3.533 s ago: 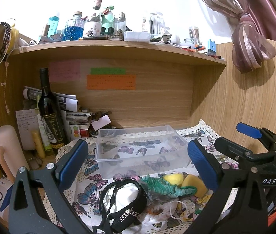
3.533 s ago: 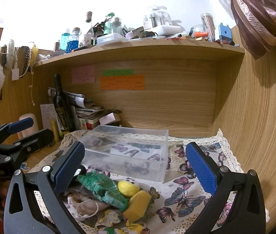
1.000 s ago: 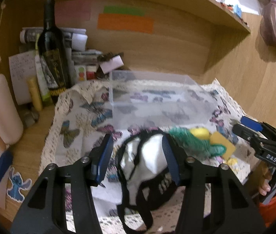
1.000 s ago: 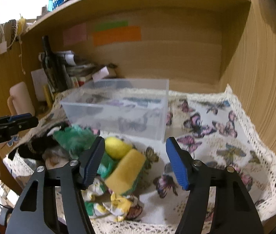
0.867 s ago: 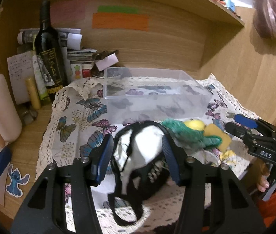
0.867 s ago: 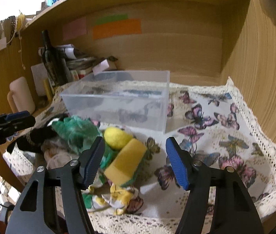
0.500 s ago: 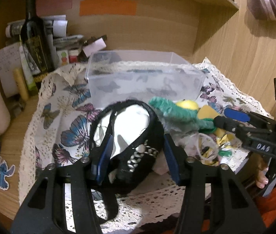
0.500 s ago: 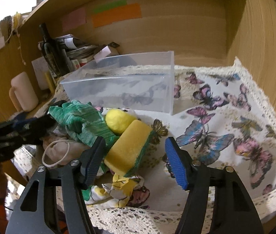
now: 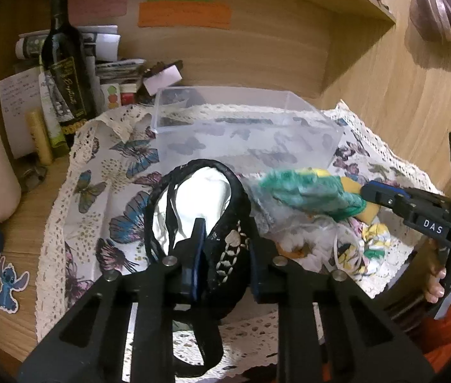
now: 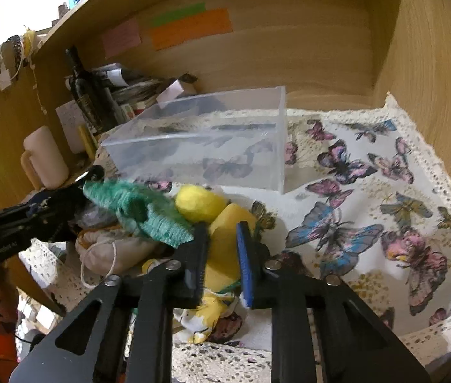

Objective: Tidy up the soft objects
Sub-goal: 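Grasp the black-and-white strap bag with the left tool while the right tool approaches the yellow sponge, then close the right tool on the yellow sponge and lift it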

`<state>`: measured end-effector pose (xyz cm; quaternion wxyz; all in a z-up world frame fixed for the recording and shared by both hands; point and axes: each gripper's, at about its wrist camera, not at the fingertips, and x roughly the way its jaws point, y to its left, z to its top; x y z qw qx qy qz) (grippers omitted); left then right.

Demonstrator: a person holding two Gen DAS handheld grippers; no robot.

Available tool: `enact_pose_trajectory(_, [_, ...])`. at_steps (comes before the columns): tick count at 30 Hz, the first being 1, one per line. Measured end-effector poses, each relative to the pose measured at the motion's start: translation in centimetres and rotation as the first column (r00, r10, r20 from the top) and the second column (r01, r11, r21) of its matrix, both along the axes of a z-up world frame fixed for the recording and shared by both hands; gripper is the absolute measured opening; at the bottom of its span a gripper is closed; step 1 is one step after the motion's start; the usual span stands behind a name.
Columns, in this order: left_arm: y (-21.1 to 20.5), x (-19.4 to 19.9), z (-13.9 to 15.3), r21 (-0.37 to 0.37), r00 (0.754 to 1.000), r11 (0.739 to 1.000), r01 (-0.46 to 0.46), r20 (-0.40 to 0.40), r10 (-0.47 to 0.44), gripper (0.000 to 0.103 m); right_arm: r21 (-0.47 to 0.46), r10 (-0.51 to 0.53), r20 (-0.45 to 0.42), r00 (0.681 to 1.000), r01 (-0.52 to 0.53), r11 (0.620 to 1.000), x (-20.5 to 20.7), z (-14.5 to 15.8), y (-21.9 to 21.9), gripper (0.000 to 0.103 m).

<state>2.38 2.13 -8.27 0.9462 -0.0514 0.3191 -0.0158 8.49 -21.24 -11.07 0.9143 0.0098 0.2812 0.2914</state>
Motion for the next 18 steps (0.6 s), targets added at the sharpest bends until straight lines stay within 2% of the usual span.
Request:
enact_pose_trajectory(5, [0.7,-0.4,1.7,0.007,0.998,1.0,-0.029,0.056,0.029,0.021,-0.017,-0.037,0.02,0.999,0.037,0.999,0.4,0.5,-0.5,0.013])
enact_pose_trajectory(9, [0.9,-0.3,3.1,0.025,0.994,0.999,-0.042,0.098,0.039,0.021,-0.008,-0.026,-0.034,0.999,0.026,1.0,1.5,0.2,-0.7,0.016])
enact_pose_trajectory(11, [0.9,-0.1,3.7,0.03,0.992,0.999,-0.041,0.117,0.037,0.021,-0.024,-0.037,-0.043,0.998,0.036,0.999,1.8,-0.1,-0.6,0.026])
enact_pose_trajectory(13, [0.9,0.1,4.2,0.035,0.991,0.999,-0.039,0.132,0.034,0.021,-0.04,-0.04,-0.052,0.998,0.038,0.998,2.0,-0.6,-0.5,0.044])
enact_pose_trajectory(18, [1.1,1.0,5.2,0.031,0.988,0.999,-0.037,0.152,0.032,0.021,-0.069,-0.036,-0.09,0.995,0.03,0.997,2.7,-1.8,-0.3,0.046])
